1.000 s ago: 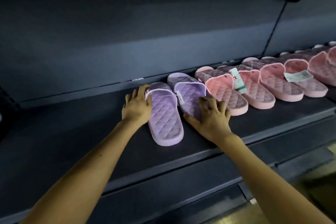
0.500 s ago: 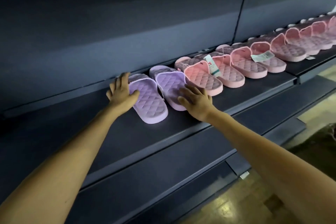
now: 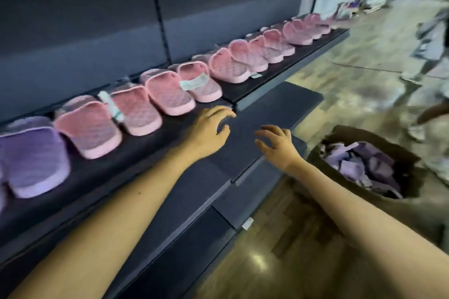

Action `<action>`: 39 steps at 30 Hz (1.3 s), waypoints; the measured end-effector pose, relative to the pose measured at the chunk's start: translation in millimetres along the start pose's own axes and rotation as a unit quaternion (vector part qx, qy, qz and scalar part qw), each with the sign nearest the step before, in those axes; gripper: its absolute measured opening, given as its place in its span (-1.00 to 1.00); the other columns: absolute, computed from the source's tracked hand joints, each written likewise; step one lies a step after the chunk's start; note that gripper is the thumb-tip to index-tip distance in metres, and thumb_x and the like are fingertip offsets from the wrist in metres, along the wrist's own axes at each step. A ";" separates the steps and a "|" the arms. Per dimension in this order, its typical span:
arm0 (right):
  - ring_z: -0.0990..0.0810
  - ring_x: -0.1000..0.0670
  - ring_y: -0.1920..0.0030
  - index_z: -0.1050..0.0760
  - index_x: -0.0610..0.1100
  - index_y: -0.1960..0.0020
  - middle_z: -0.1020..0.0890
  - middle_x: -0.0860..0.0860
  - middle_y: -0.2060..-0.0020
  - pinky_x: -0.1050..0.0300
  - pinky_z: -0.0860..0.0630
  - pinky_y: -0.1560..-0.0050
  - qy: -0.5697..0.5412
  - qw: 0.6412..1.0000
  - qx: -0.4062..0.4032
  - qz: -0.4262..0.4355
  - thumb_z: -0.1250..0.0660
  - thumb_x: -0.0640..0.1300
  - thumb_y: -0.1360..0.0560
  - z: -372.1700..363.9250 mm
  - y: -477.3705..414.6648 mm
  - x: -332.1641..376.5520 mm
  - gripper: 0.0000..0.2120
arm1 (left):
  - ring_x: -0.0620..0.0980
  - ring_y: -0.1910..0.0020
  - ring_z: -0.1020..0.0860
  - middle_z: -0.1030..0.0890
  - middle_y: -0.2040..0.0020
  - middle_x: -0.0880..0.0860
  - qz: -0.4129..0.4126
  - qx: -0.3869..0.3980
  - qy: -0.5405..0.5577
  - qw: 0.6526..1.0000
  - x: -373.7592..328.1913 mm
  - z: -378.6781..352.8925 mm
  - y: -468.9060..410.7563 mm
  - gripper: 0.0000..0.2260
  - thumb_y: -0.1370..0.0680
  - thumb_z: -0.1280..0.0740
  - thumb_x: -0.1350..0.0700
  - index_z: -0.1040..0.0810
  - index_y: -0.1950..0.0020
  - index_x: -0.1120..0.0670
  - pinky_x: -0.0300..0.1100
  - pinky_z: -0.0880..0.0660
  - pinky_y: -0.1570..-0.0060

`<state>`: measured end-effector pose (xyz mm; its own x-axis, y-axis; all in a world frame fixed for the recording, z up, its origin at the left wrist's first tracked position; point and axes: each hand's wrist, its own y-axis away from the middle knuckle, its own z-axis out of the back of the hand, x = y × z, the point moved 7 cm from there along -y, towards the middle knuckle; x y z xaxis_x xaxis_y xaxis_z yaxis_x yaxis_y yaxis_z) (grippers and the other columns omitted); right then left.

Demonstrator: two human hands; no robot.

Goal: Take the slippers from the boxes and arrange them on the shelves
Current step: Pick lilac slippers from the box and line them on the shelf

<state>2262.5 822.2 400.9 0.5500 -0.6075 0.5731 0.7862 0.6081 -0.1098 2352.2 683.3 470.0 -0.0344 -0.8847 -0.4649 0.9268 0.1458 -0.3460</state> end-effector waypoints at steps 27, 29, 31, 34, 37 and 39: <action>-0.46 -0.13 -0.23 -0.58 -0.18 -0.12 -0.58 -0.12 -0.16 0.06 -0.24 -0.16 0.071 0.912 -0.004 -0.403 -0.18 -0.15 -0.55 178.7 -30.3 -476.0 -0.74 | 0.06 -0.19 -0.50 -0.51 -0.26 0.12 0.033 0.334 0.180 0.925 -156.5 -453.4 -338.7 -0.73 -0.59 -0.19 0.20 -0.48 -0.27 0.09 -0.19 -0.45 -0.05; -0.43 -0.13 -0.27 -0.55 -0.15 -0.19 -0.55 -0.12 -0.22 0.03 -0.23 -0.24 0.061 0.907 -0.011 -0.416 -0.19 -0.15 -0.56 185.2 -43.4 -493.6 -0.74 | 0.07 -0.20 -0.49 -0.50 -0.29 0.11 0.039 0.347 0.182 0.919 -155.1 -472.0 -358.6 -0.73 -0.58 -0.18 0.21 -0.48 -0.27 0.09 -0.16 -0.46 -0.13; -0.43 -0.13 -0.29 -0.53 -0.11 -0.23 -0.55 -0.10 -0.24 0.03 -0.24 -0.28 0.045 0.905 -0.001 -0.424 -0.19 -0.15 -0.57 184.6 -53.8 -514.5 -0.72 | 0.06 -0.19 -0.47 -0.48 -0.30 0.11 0.045 0.366 0.183 0.911 -155.8 -491.9 -374.2 -0.71 -0.59 -0.17 0.23 -0.47 -0.29 0.12 -0.24 -0.40 -0.06; -0.43 -0.10 -0.30 -0.53 -0.09 -0.23 -0.55 -0.10 -0.24 0.09 -0.24 -0.24 0.040 0.894 0.041 -0.443 -0.19 -0.11 -0.57 178.5 -62.7 -554.9 -0.72 | 0.03 -0.16 -0.46 -0.50 -0.25 0.10 0.064 0.398 0.180 0.897 -154.8 -528.6 -390.2 -0.72 -0.58 -0.17 0.22 -0.47 -0.28 0.13 -0.31 -0.31 0.01; -0.46 -0.12 -0.27 -0.55 -0.12 -0.20 -0.57 -0.12 -0.21 0.01 -0.30 -0.27 0.040 0.886 0.067 -0.457 -0.19 -0.12 -0.57 179.6 -71.2 -598.7 -0.73 | 0.06 -0.20 -0.48 -0.53 -0.23 0.08 0.095 0.416 0.177 0.887 -149.1 -568.6 -402.7 -0.74 -0.57 -0.19 0.22 -0.49 -0.24 0.12 -0.24 -0.35 -0.09; -0.45 -0.13 -0.27 -0.54 -0.13 -0.20 -0.56 -0.13 -0.21 0.01 -0.29 -0.27 0.046 0.882 0.102 -0.457 -0.19 -0.10 -0.57 179.2 -77.6 -629.2 -0.72 | 0.05 -0.20 -0.49 -0.53 -0.23 0.08 0.119 0.429 0.173 0.878 -146.8 -594.7 -408.9 -0.74 -0.57 -0.18 0.23 -0.49 -0.25 0.14 -0.23 -0.37 -0.11</action>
<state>1804.9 1248.8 194.4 -0.2597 -0.9249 0.2776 0.8518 -0.0839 0.5172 1755.9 1016.9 195.1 0.2243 -0.6647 -0.7126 0.8587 -0.2110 0.4671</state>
